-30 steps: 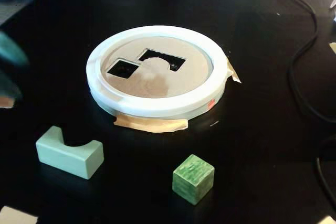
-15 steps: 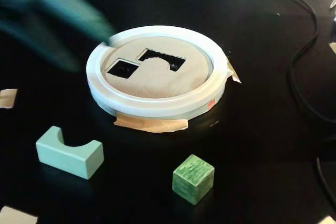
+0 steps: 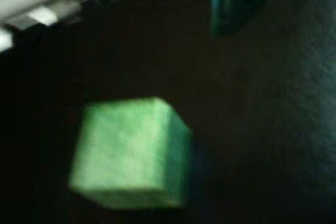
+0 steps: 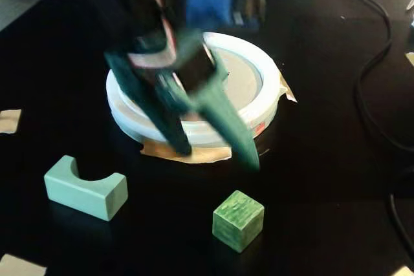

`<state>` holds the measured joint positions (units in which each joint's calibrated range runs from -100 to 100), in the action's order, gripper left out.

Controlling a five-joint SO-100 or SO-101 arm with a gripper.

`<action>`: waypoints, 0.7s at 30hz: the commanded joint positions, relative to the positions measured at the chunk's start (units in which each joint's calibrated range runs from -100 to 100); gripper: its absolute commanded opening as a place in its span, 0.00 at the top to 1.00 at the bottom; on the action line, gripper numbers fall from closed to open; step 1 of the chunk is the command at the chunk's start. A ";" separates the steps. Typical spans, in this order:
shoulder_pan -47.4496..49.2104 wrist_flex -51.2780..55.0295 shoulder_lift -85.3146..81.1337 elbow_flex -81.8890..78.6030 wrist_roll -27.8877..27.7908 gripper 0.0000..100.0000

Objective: Pick up the square block and drop it in corresponding square shaped hole

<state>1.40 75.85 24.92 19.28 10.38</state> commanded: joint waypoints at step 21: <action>0.22 0.67 21.07 20.80 0.05 0.19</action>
<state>1.20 75.85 46.86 34.90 10.38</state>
